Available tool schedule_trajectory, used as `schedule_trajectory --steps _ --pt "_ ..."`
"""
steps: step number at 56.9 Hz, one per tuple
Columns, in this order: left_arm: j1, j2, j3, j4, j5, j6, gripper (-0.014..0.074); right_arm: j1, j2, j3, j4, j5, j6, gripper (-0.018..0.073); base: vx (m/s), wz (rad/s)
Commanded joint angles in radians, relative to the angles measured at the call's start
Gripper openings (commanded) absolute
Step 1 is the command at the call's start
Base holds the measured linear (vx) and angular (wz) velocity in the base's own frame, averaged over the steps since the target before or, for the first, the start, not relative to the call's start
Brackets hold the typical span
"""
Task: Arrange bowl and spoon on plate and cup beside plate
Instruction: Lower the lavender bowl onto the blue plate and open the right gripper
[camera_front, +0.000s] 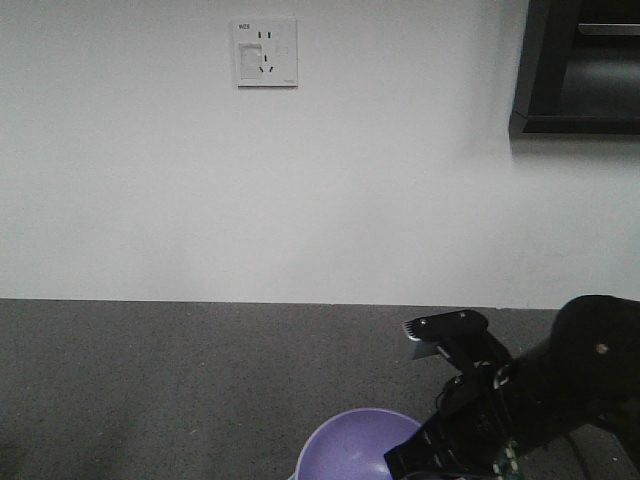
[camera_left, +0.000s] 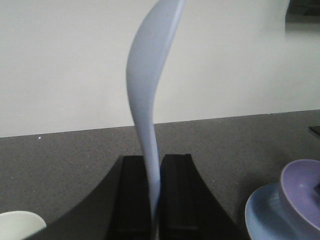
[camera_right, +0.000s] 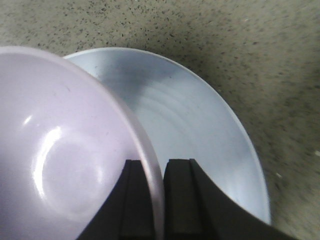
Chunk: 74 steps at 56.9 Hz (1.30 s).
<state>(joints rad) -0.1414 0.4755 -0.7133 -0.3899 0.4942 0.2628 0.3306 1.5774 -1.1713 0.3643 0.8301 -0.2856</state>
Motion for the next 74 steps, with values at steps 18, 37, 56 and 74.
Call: schedule_trajectory --steps 18,37,56,74 --pt "-0.005 0.006 -0.026 -0.018 -0.071 -0.01 0.0003 0.002 0.087 -0.066 0.142 -0.059 -0.107 0.0029 0.0 0.0" --pt "-0.005 0.006 -0.026 -0.018 -0.069 -0.011 0.0004 0.002 0.093 -0.066 0.133 -0.044 -0.132 0.0319 0.0 0.0" --pt "-0.005 0.006 -0.026 -0.02 -0.064 -0.013 0.0004 0.001 0.06 -0.081 0.052 -0.074 -0.131 0.0599 0.0 0.0" --pt "-0.005 0.006 -0.026 -0.021 -0.036 -0.013 0.0004 0.001 -0.16 -0.123 -0.163 -0.028 -0.042 0.0403 0.0 0.0"
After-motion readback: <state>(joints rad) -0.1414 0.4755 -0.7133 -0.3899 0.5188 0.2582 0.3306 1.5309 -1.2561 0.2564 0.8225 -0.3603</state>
